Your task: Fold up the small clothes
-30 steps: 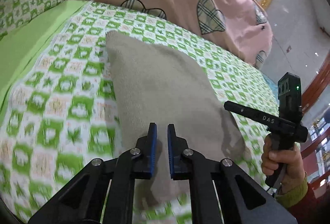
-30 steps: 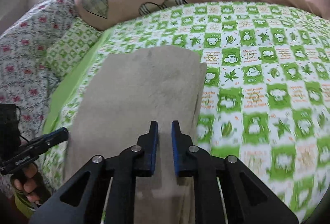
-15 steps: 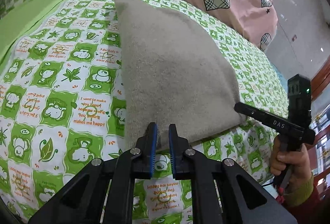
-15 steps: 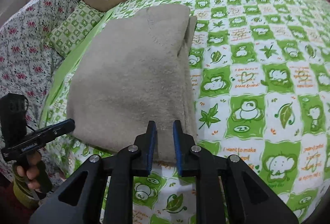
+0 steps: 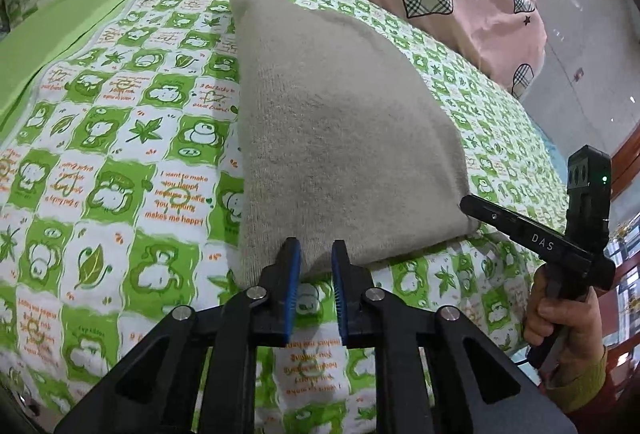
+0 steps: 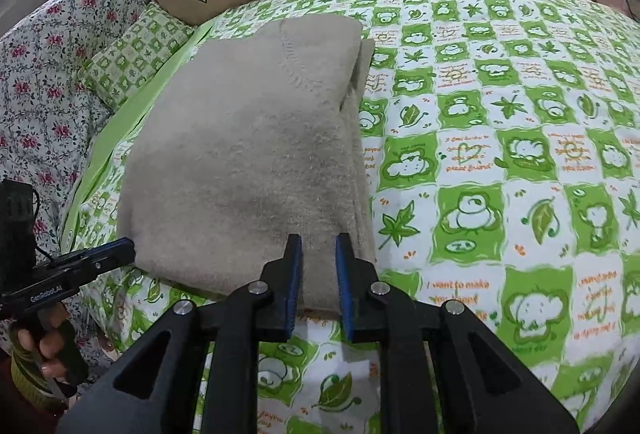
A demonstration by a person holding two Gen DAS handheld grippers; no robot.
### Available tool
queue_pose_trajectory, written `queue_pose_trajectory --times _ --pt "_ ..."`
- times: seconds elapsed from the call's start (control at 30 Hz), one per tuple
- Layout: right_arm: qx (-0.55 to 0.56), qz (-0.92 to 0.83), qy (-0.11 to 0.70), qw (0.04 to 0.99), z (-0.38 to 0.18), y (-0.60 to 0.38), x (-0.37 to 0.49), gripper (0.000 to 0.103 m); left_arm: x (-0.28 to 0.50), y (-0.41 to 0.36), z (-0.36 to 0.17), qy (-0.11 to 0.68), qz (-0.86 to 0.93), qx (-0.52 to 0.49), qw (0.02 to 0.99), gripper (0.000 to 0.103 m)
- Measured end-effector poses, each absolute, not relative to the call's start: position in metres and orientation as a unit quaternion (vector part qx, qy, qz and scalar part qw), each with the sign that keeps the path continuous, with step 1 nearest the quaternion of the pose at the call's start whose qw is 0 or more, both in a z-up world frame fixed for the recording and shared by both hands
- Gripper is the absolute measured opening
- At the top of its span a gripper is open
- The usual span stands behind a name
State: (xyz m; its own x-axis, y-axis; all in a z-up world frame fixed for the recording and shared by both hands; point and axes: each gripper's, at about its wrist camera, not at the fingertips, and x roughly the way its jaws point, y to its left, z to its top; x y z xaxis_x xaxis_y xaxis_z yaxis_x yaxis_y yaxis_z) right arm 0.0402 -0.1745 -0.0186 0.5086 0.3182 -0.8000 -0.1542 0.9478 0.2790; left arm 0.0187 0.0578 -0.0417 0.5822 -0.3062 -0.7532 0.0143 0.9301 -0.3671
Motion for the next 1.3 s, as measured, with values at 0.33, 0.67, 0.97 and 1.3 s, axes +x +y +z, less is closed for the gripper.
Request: queue_pose_trajectory --times 0.33,0.67,0.97,1.3 --pt "0.092 0.091 0.476 0.870 0.000 -0.196 0.009 0.031 -0.010 0.056 -0.036 0.450 -0.036 -0.124 0.884 0.057" --pt "0.076 0.119 0.474 0.869 0.002 -0.181 -0.022 0.055 -0.033 0.068 -0.030 0.449 0.022 -0.102 0.888 0.073" --pt "0.068 0.147 0.484 0.860 -0.007 -0.167 -0.036 0.069 -0.049 0.062 -0.027 0.449 0.069 -0.045 0.890 0.081" --pt "0.061 0.163 0.487 0.856 -0.009 -0.154 -0.034 0.075 -0.041 0.057 -0.029 0.464 0.094 -0.018 0.881 0.082"
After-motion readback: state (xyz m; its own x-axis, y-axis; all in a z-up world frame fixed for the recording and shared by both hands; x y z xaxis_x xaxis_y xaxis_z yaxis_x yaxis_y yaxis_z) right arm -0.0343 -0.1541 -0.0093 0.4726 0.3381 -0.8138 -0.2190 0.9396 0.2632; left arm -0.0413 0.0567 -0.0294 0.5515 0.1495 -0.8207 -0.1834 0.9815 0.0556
